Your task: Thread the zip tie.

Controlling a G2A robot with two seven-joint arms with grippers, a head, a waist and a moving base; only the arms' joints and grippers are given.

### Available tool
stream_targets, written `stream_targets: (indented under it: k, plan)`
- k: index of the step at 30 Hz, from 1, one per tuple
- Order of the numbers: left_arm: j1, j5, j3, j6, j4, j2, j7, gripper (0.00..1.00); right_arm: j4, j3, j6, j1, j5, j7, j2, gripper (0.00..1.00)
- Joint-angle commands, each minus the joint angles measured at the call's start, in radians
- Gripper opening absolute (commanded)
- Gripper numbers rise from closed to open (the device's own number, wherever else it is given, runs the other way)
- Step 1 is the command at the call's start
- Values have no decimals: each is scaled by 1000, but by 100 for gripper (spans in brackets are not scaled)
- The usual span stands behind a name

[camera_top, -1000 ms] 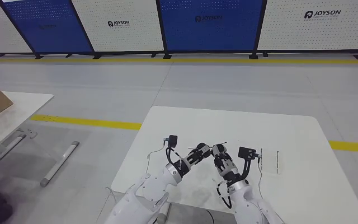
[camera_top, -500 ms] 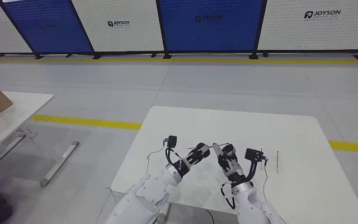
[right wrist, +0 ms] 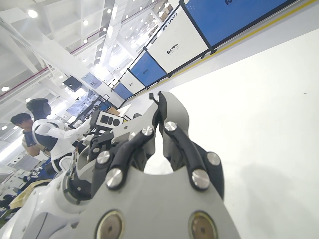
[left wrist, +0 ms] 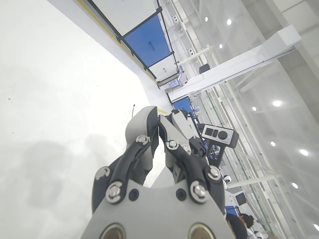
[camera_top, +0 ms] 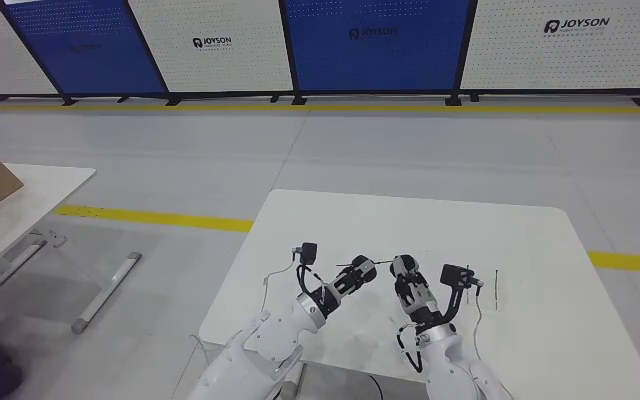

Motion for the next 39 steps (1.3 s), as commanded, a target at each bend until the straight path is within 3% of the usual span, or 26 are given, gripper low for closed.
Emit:
stream_targets:
  k: [1,24,32,33,35,38,39]
  plan:
    - [-1,0,0,-1,-1,0,1,0,1,-1,-3,0,-6,6,1,0]
    - [17,-2,-2,-12,-27,5,-28,0,3,1,-36,7,36,57,3,0]
    - [28,16,-10,-7,-30,7,-6,0,-10,10,-36,0,46,58,5,0]
    - [29,21,-10,-4,-29,7,-2,26,-11,10,-36,-1,46,57,5,0]
    - [30,28,-9,1,-28,7,2,38,-11,9,-35,-2,44,55,6,0]
    - [30,24,-7,1,-27,7,3,45,-10,6,-30,-3,34,48,6,0]
    - [29,23,-6,1,-27,7,3,54,-9,5,-28,-3,32,46,6,0]
